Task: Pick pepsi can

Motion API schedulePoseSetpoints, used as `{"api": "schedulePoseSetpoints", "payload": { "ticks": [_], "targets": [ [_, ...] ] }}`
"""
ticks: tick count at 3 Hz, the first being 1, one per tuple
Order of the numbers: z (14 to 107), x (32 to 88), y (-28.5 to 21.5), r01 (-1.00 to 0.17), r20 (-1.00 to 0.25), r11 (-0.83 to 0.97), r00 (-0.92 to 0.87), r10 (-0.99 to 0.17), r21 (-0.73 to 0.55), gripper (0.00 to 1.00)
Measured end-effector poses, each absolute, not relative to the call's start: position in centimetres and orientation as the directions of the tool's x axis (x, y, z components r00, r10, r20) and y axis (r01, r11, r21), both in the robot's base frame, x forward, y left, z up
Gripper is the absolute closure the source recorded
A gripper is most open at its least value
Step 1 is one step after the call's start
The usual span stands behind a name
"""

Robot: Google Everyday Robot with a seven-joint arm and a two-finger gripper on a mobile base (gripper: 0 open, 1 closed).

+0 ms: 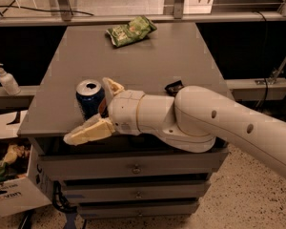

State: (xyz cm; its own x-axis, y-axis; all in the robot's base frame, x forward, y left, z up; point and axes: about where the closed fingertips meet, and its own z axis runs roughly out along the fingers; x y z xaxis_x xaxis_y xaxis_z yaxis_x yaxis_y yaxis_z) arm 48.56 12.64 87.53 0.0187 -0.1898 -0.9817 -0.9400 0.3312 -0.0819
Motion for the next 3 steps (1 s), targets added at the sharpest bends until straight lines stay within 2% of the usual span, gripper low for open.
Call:
{"api": "schedulePoseSetpoints", "payload": {
  "ticks": [1, 3],
  "targets": [
    [86.93, 48.55, 14.1, -0.942, -0.984, 0.33, 0.007, -0.181, -0.068, 0.18],
    [86.24, 48.37, 15.06, -0.939, -0.986, 0.341, -0.01, -0.168, -0.049, 0.64]
  ]
}}
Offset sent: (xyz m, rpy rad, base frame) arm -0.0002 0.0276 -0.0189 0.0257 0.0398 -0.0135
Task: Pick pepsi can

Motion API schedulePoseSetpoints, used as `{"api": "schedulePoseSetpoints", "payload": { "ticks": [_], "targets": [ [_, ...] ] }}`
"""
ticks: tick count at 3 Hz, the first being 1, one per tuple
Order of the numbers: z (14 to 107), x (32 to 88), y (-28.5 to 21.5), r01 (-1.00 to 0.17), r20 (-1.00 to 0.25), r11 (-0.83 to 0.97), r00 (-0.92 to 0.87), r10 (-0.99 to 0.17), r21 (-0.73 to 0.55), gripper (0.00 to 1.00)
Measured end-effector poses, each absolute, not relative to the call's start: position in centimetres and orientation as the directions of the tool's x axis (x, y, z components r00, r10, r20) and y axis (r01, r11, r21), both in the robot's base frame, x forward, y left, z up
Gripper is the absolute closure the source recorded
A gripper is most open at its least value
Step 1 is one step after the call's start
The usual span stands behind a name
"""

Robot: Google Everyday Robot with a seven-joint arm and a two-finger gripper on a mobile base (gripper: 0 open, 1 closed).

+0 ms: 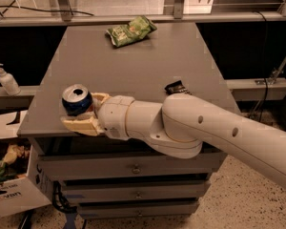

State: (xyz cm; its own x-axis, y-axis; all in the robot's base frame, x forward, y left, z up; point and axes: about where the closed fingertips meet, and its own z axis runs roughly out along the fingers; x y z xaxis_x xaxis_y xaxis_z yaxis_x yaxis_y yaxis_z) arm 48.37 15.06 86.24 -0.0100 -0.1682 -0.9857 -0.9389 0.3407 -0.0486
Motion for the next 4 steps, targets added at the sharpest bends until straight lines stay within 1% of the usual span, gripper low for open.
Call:
{"api": "schedulePoseSetpoints", "payload": {
  "ticks": [1, 2, 4],
  "targets": [
    [86.5, 48.7, 14.7, -0.933, -0.987, 0.356, -0.011, -0.161, -0.047, 0.87],
    [87.9, 50.3, 13.7, -0.923, -0.986, 0.379, 0.002, -0.166, -0.065, 1.0],
    [91.9, 57.2, 9.7, -0.868, -0.984, 0.483, 0.026, -0.179, -0.111, 1.0]
  ]
}}
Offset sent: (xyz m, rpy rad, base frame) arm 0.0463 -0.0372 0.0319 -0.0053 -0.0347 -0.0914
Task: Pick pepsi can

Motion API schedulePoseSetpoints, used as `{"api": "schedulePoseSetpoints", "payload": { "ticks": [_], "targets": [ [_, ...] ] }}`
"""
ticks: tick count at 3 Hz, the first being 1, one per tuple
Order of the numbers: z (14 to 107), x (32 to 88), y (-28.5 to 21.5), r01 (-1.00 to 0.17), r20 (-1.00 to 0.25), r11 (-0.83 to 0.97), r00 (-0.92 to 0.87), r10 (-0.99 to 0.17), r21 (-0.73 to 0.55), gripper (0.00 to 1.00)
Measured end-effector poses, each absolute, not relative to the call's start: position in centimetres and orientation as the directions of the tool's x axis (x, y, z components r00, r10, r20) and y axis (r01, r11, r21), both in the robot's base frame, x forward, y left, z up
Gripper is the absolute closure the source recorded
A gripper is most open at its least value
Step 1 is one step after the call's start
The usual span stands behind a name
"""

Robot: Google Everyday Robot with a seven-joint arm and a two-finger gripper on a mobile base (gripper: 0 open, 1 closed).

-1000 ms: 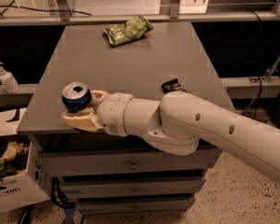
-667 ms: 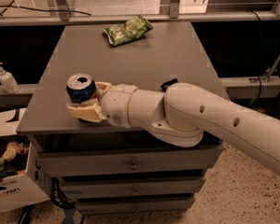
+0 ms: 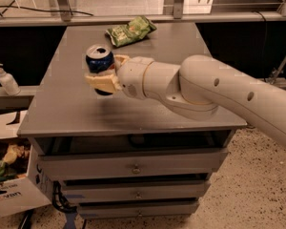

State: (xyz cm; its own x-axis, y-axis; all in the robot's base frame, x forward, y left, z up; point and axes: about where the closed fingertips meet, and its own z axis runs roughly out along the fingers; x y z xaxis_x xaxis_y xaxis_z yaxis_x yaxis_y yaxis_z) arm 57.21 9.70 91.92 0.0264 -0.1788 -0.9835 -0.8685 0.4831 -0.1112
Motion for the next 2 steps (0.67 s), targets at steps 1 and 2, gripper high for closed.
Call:
{"api": "schedulePoseSetpoints", "payload": {
  "ticks": [1, 2],
  "targets": [
    [92.16, 59.91, 6.63, -0.795, -0.989, 0.603, -0.025, -0.143, -0.067, 1.0],
    [92.17, 59.91, 6.64, -0.795, -0.989, 0.603, -0.025, -0.143, -0.067, 1.0]
  ]
}}
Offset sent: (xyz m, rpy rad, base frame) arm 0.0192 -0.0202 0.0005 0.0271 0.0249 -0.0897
